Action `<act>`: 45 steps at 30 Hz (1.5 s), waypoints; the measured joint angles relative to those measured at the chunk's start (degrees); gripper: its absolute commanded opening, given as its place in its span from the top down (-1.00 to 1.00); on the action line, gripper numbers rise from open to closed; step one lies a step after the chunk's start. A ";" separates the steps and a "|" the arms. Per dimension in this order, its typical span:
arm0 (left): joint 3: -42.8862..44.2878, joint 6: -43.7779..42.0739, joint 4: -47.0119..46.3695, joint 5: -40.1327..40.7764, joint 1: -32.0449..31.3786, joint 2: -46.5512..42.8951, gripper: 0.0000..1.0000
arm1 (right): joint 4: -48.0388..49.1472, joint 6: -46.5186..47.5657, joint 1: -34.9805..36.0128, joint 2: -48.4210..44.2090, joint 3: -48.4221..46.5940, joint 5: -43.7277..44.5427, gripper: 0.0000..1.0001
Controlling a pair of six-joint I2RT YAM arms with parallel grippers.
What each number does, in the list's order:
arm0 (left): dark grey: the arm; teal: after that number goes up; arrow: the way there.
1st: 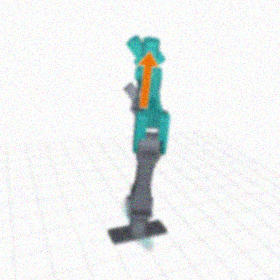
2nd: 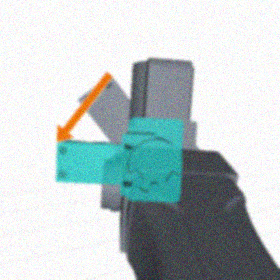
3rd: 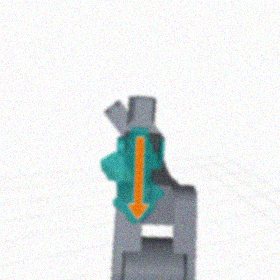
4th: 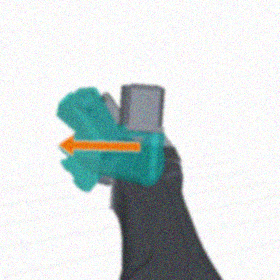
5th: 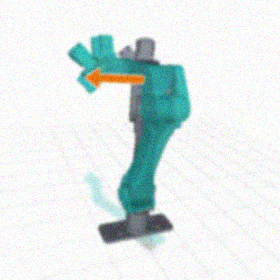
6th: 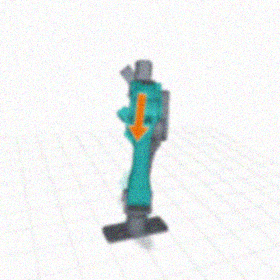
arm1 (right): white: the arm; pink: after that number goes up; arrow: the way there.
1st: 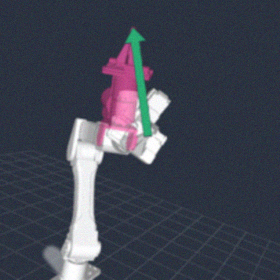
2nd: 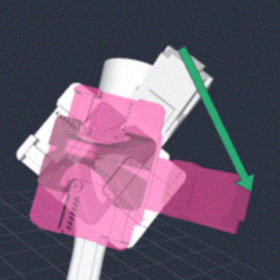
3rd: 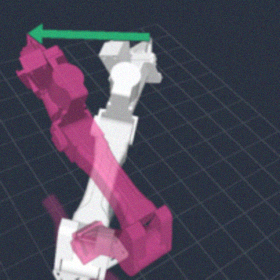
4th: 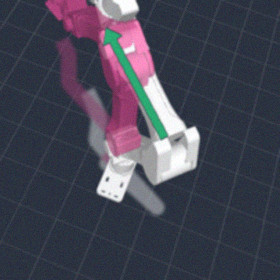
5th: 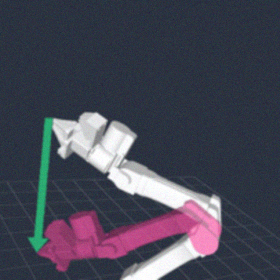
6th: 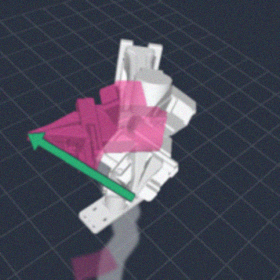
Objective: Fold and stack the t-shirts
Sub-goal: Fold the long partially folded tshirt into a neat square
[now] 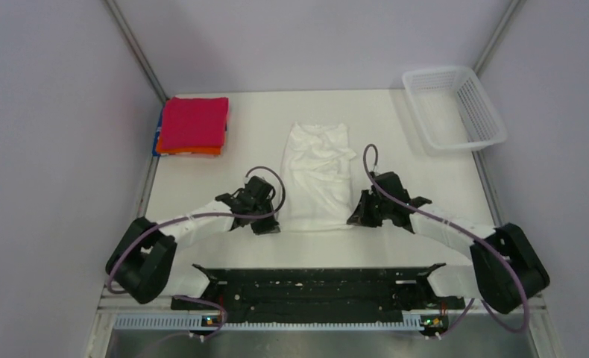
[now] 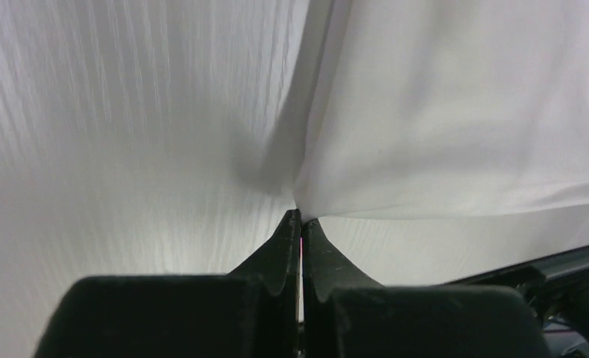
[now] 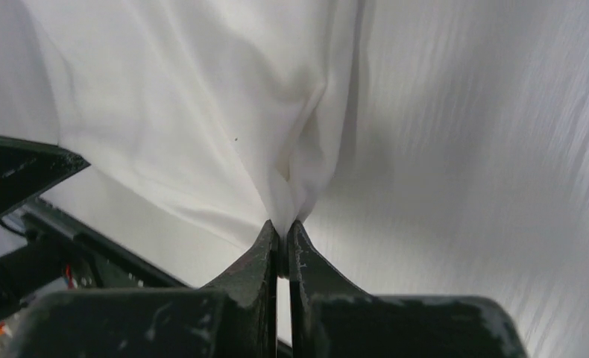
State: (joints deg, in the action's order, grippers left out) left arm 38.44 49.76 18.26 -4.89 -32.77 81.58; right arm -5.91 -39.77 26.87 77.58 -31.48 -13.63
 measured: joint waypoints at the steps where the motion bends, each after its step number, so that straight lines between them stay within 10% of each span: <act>1: -0.79 0.17 2.27 0.50 -1.49 -2.47 1.00 | -2.56 0.28 0.83 -3.26 0.76 -0.55 1.00; 9: 2.34 1.88 18.01 8.61 -9.20 -23.89 1.00 | -14.64 0.09 3.78 -27.39 0.85 -6.69 1.00; 16: 10.25 -0.37 18.80 16.09 -9.18 -24.94 1.00 | -17.14 -0.11 2.80 -27.04 -5.75 -5.81 1.00; 45: 46.97 -15.47 7.74 13.88 6.16 18.67 1.00 | 1.70 1.20 -16.22 2.89 -20.96 -8.46 1.00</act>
State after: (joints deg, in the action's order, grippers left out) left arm 85.41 34.28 26.00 8.99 -26.61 100.25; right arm -4.21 -38.57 10.66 80.47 -52.45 -22.09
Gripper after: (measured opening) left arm 0.011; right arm 0.017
